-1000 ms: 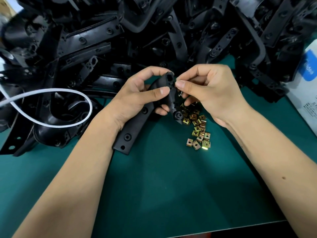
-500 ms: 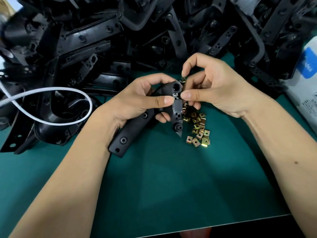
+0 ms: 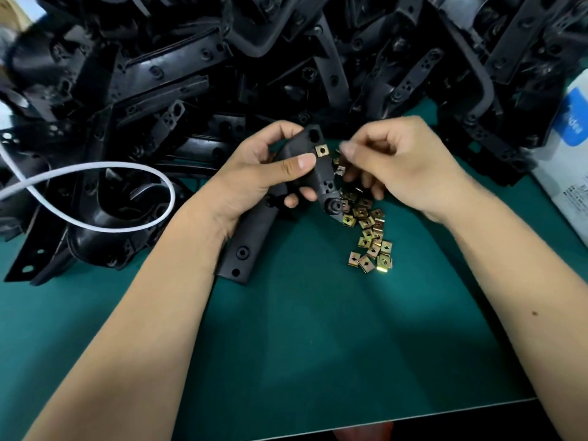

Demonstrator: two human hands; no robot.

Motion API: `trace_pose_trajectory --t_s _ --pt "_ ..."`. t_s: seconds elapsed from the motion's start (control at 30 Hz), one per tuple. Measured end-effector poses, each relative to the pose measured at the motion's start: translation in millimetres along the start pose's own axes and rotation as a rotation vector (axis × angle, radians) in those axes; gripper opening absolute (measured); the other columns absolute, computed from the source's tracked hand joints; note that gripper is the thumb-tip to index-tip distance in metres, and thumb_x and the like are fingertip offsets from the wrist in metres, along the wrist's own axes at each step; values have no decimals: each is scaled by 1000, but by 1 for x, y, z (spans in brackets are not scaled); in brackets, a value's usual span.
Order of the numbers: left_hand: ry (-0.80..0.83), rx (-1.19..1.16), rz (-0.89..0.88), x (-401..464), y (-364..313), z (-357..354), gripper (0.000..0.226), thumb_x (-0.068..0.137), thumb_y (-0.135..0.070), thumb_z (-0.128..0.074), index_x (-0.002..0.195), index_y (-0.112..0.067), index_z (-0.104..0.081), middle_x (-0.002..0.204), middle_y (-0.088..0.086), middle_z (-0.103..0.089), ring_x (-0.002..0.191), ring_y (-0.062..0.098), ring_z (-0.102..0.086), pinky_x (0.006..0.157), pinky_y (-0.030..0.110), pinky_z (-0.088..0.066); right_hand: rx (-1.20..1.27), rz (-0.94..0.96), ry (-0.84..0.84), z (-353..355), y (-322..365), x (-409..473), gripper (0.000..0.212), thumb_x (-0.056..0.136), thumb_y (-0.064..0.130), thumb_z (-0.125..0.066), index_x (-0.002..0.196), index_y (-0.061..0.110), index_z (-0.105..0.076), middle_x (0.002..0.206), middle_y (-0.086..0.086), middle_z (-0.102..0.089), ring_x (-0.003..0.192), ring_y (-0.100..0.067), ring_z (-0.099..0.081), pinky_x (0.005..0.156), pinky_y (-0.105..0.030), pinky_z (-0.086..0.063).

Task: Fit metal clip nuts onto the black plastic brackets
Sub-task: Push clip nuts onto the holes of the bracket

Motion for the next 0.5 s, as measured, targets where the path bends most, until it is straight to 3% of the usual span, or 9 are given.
trace_pose_trajectory --t_s 0.07,0.17,0.37,0.5 --pt "-26 -42 2 0 -1 3 23 93 -11 -63 116 -12 -58 101 10 -73 66 18 -66 46 19 -42 -301 78 98 6 1 0 8 90 31 -79 83 27 -77 75 9 -74 64 -6 -64 62 -30 -51" --pt "-72 -101 -10 -1 -1 9 37 93 -8 -63 129 -12 -57 117 11 -74 70 16 -62 50 18 -40 -316 38 266 8 3 -4 7 82 30 -85 86 32 -79 81 9 -76 70 -15 -65 74 -41 -56" --pt "-118 -70 -8 -2 -1 16 45 84 -2 -71 126 -12 -58 112 14 -76 75 14 -65 58 18 -48 -382 51 310 2 6 -6 14 77 36 -88 84 38 -77 85 15 -67 71 -19 -58 66 -37 -49" --pt "-82 12 -22 -3 -1 14 43 83 -2 -72 124 -13 -60 109 10 -77 74 13 -66 57 19 -48 -470 61 312 -2 10 -7 14 80 31 -87 79 34 -73 90 11 -62 79 -10 -58 73 -34 -48"
Point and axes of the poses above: each hand's wrist, its own x-axis towards the middle knuckle, its own z-axis out of the back of the hand, y = z × x, the point moved 3 cm from there along x, towards the middle knuckle
